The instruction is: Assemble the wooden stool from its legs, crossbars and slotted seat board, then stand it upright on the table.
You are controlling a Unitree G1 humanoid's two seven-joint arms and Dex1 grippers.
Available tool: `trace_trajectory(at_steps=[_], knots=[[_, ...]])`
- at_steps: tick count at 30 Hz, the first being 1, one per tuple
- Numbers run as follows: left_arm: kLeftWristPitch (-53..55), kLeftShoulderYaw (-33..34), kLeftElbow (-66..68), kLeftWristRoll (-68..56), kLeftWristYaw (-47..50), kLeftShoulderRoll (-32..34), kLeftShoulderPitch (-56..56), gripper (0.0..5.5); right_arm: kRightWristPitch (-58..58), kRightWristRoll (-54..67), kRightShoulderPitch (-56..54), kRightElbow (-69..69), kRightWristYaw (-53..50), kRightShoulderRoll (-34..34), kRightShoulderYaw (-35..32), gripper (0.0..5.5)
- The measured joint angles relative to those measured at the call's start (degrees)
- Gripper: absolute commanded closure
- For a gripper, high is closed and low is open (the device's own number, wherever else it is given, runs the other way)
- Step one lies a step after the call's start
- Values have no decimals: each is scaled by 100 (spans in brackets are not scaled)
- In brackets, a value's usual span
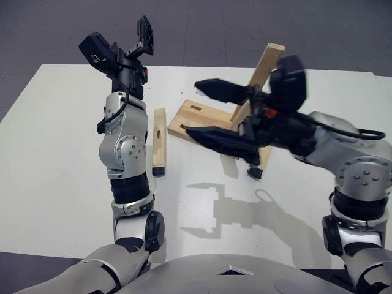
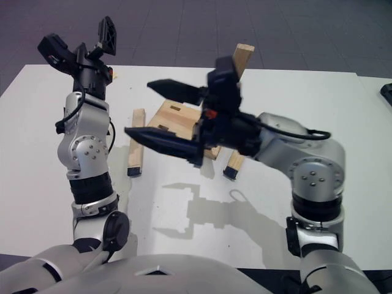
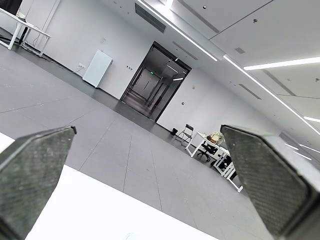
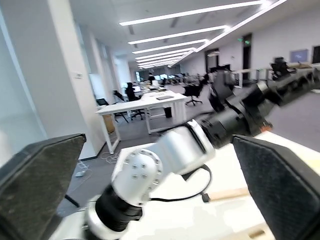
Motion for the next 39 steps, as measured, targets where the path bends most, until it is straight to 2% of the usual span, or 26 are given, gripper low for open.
trace_trajectory(at_steps=[6, 10, 13, 18, 21, 23, 28, 34, 39], knots=[[0, -6, 22, 2, -2, -5, -4, 10, -472, -1594, 250, 525, -183, 557, 1027, 12], [0, -17, 82, 7, -2, -9, -23, 10, -1049, -2492, 493, 1045, 20, 601, 1169, 12], [0, -41, 134, 8, -4, -14, -35, 10, -1260, -2833, 566, 1307, 400, 287, 945, 12], [0, -51, 181, 9, -12, 0, -43, 10, -1338, -3126, 477, 1535, 1611, -937, 391, 12], [1, -55, 176, 11, -11, 4, -41, 10, -1300, -3159, 341, 1525, 1874, -1141, 256, 12], [0, -64, 176, 14, 0, 3, -38, 10, -1133, -3218, 267, 1511, 1810, -1064, 330, 12], [-5, -9, 170, 84, 48, 33, -32, 10, -796, -3683, 113, 1613, 1730, -735, 1090, 12], [-74, -114, 177, 484, 95, 53, 50, 10, -349, -4500, -488, 2646, 1580, -6, 2002, 12], [-112, -264, 189, 715, 98, 41, 140, 10, -69, -4744, -642, 3150, 1570, 411, 2219, 12]])
